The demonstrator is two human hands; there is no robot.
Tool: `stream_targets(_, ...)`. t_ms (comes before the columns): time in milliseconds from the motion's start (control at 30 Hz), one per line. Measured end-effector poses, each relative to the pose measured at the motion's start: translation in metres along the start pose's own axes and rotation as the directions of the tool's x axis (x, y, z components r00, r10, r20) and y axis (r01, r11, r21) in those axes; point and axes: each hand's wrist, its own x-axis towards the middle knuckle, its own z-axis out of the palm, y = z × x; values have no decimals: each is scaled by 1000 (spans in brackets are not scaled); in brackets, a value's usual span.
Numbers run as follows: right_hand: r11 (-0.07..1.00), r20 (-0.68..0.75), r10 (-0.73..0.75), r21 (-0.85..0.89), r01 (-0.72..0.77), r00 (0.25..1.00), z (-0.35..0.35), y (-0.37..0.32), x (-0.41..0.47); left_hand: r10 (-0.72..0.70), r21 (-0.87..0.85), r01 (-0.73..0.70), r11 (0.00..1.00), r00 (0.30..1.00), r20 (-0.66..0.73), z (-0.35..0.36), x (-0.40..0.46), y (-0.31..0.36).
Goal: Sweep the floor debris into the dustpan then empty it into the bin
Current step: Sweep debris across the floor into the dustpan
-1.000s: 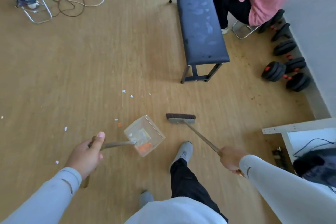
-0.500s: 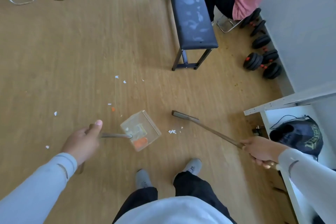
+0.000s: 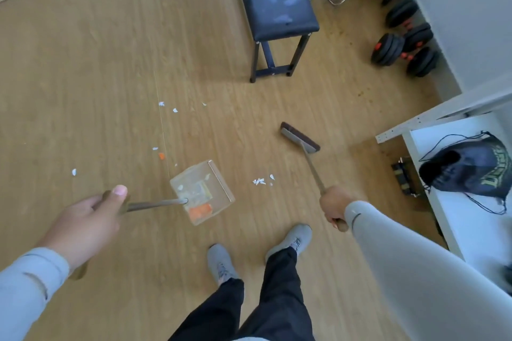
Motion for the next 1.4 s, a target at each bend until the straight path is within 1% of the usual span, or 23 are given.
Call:
stream_targets(67, 999, 28, -24, -47, 26, 999, 22, 17, -27, 34, 69, -35, 997, 999, 22, 1, -3, 2)
stream_targets(133, 996, 70, -39, -73, 44, 997, 37, 34, -55, 61, 94, -65, 993, 997, 39, 0, -6, 2)
stream_targets(233, 991, 125, 26, -133, -9, 992, 45, 57, -92, 73, 83, -77, 994, 996, 48, -3, -11, 3)
stream_targets(267, 990, 139, 47, -138, -27, 989, 42, 64, -102, 65, 79, -69, 994, 997, 50, -5, -11, 2)
stream_targets(300, 994, 142, 54, -104, -39, 988, 35, 70, -109, 59, 77, -63, 995, 997, 52, -7, -12, 1)
stream_targets(367, 999, 92, 36, -7, -35, 995, 15, 82, -123, 52, 62, -56, 997, 997, 54, -10, -12, 0)
stream_targets(433, 1000, 41, -13, -18, 13, 999, -4, 84, -131, 45, 38, -47, 998, 998, 46, -14, -11, -2)
stream_targets(567, 955, -39, -141, -268, 126, 989, -22, 53, -104, 22, 11, -23, 1000, 999, 44, -19, -9, -6)
stream_targets(667, 899, -26, -173, -413, 147, 985, -16, 21, -68, 20, 13, -20, 1000, 999, 37, -16, -10, -5)
stream_targets(733, 836, 11, -161, -530, 142, 987, -11, 15, -54, 27, 38, -28, 999, 999, 43, -12, -10, -4)
stream_targets(800, 769, 45, -131, -625, 130, 990, -11, 26, -49, 36, 75, -41, 996, 997, 68, -8, -11, -3)
stream_targets(833, 753, 49, -114, -647, 118, 992, -13, 36, -50, 41, 89, -48, 995, 996, 82, -5, -12, -2)
stream_targets(1000, 700, -31, -72, -713, 29, 997, -40, 93, -64, 57, 175, -78, 981, 991, 122, 11, -13, 3)
stream_targets(1067, 686, -69, -60, -727, -9, 996, -49, 110, -70, 70, 198, -96, 975, 988, 137, 18, -13, 7)
stream_targets(1167, 684, -91, -63, -729, -23, 994, -55, 131, -81, 101, 231, -135, 964, 983, 153, 31, -13, 12)
stream_targets(1267, 767, -83, -35, -641, -26, 996, -56, 157, -100, 132, 286, -177, 942, 977, 168, 47, -11, 19)
stream_targets(1400, 919, -51, 25, -391, -43, 998, -45, 181, -136, 161, 317, -225, 921, 963, 217, 76, 0, 32)
